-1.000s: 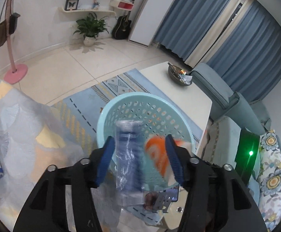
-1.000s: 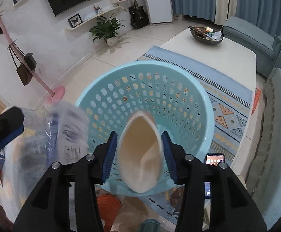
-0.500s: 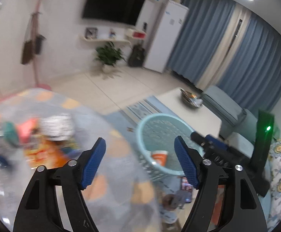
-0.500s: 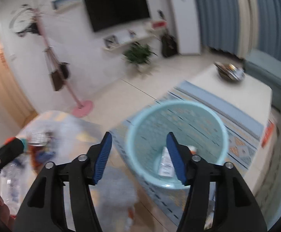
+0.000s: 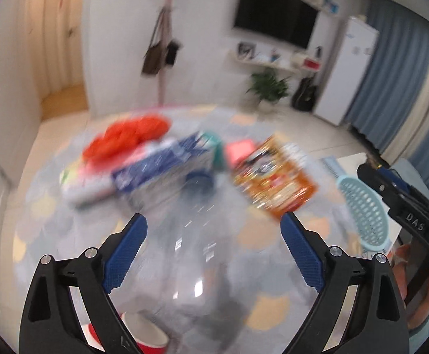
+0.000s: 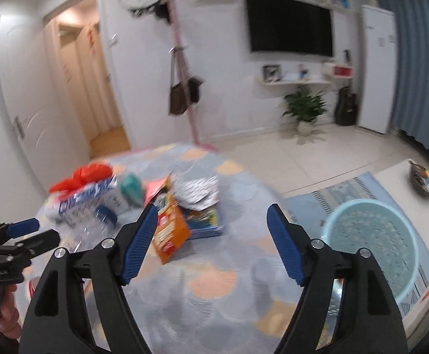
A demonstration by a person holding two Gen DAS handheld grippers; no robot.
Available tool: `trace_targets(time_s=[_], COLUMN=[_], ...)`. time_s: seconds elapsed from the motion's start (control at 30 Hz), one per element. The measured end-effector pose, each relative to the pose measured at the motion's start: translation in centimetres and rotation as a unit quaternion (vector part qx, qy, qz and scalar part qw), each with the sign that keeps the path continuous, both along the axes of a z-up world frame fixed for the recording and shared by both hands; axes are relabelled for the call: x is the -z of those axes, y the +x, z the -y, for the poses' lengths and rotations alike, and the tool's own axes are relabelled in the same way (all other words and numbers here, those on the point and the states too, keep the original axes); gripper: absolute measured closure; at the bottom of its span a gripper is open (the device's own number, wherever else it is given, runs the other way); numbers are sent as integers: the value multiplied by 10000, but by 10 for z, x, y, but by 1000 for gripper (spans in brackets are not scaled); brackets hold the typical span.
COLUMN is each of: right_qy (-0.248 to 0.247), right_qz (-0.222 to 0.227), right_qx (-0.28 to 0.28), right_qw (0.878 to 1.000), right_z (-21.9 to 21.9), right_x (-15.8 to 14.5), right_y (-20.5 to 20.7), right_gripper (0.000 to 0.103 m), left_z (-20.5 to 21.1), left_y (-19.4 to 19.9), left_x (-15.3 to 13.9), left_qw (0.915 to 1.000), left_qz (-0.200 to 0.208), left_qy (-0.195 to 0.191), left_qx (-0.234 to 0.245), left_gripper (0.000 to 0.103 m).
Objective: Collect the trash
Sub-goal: 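Grasp the plastic bottle with left tool while right tool grasps the orange snack bag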
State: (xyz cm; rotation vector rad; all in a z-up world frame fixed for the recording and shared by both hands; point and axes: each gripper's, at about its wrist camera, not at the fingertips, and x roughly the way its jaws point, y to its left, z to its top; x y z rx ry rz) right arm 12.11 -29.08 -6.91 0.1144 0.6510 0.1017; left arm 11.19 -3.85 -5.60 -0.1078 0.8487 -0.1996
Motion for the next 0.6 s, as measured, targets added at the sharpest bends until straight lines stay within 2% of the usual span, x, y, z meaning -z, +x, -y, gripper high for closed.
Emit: trace_targets(time_s=[0.17,0.27,0.37,0.47,0.5,0.53,0.6], right_qy=[-121,-18,-10,17,34,71,139], right_qz=[-402,-523,-660,-769,-804,-857,-922], right_qx=[-232,-343,-406,-474,-495,-535,-607], right_qw=[9989,9980,9970,9959,9955,9949,9938], right_z=[-18,-20,-25,-31,-33,-34,-36], right_x=[30,40,46,54,57,59,64], right_y=[29,41,54,62,63,65,68], right_gripper=[31,31,41,49,55,63,71], left_z=[-15,-10,-7,-4,-3,-2,-1], left_y=[14,22,24,28,29,29,30], left_x=[43,50,58,63,64,66,69], left_qw=[9990,9985,9982,9977,9974,9973,9970], left_qz=[-434,-528,-564,-628,-656,-684,-721], left_qy=[29,89,203,256,279,284,292], left_qx=[-125,-106,-58,-29,-41,-31,-17], left_gripper=[14,15,22,31,39,52,57])
